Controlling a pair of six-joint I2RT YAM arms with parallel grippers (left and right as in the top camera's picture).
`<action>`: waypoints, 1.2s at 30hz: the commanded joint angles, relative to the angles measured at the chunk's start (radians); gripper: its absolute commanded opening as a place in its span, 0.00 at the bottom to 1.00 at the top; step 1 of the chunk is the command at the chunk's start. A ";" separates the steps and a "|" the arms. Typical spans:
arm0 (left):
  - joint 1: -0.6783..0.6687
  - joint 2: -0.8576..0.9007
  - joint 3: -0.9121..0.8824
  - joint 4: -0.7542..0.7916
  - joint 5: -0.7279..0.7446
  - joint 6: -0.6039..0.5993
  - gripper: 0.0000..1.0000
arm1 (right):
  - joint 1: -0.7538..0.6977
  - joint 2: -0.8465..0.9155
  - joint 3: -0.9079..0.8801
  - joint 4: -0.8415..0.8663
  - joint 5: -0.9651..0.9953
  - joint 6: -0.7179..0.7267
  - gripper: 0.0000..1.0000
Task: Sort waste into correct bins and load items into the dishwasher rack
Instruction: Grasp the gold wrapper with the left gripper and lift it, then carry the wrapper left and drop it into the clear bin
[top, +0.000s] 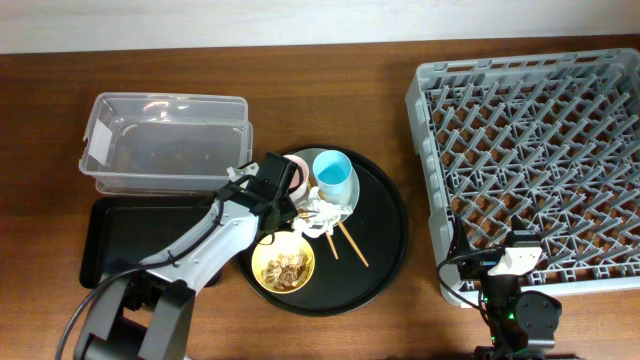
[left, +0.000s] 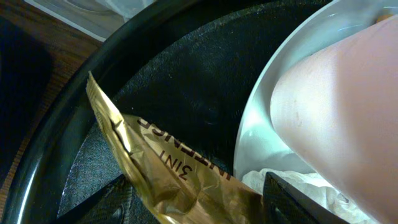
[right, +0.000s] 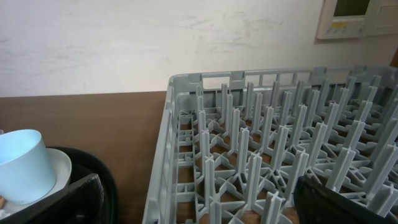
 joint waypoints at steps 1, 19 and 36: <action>-0.001 0.010 -0.010 0.002 -0.008 -0.014 0.56 | -0.006 -0.002 -0.005 -0.005 0.008 0.000 0.99; 0.000 -0.111 -0.008 -0.040 -0.016 -0.013 0.02 | -0.006 -0.001 -0.005 -0.004 0.008 0.000 0.99; 0.078 -0.480 -0.008 -0.003 -0.101 0.120 0.00 | -0.006 -0.001 -0.005 -0.005 0.008 0.000 0.99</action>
